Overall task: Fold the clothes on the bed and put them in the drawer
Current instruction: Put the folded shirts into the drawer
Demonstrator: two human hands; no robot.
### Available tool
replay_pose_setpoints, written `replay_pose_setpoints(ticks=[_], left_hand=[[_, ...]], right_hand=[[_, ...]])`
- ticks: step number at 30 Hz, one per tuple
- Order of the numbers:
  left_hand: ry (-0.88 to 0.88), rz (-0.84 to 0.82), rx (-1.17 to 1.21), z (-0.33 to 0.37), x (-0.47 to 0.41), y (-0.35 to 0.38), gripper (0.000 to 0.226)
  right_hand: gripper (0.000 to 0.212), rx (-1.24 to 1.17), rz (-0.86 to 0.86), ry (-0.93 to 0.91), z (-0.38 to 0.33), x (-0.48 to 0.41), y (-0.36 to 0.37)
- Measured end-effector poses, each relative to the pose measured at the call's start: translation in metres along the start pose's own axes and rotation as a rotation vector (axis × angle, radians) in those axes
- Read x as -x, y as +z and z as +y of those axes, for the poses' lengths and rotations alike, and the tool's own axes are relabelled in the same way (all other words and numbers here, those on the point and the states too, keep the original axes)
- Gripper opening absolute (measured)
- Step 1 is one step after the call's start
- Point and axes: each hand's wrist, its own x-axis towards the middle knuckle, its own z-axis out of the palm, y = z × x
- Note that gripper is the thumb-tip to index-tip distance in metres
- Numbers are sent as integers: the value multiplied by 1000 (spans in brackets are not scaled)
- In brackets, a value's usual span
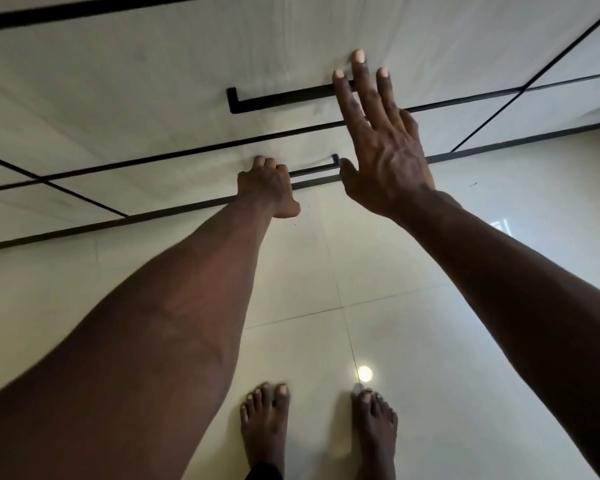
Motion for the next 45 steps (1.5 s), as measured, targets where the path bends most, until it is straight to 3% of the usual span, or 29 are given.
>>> replay_pose_setpoints(ticks=[7, 10, 13, 15, 18, 21, 23, 26, 31, 34, 40, 45], left_hand=[[-42, -74, 54, 15, 41, 10, 83], [-3, -171, 32, 26, 79, 27, 88], [73, -281, 23, 35, 125, 47, 83], [144, -295, 7, 40, 155, 53, 67], [413, -10, -67, 41, 204, 58, 41], [631, 271, -49, 34, 251, 70, 54], [555, 181, -97, 33, 273, 75, 75], [408, -165, -181, 29, 285, 89, 102], [465, -337, -210, 47, 310, 84, 90], [504, -225, -218, 65, 329, 32, 81], [678, 219, 6, 145, 431, -138, 74], [956, 297, 112, 248, 552, -262, 66]], right_hand=[[109, -15, -89, -2, 2, 0, -11], [110, -66, -111, 104, -5, 18, -12], [90, -72, -339, 246, -7, 58, -2], [79, -45, -554, 266, -2, 96, 8], [88, 16, -627, 219, -6, 158, 20], [102, 31, -674, 247, -16, 201, 22], [106, 29, -718, 266, -17, 226, 18], [108, -10, -732, 266, -20, 261, 17], [107, -155, -713, 306, -21, 308, -2], [106, -318, -585, 349, -20, 325, -55], [91, -423, -258, 594, -16, 395, -280], [75, -415, 4, 727, -19, 485, -464]])
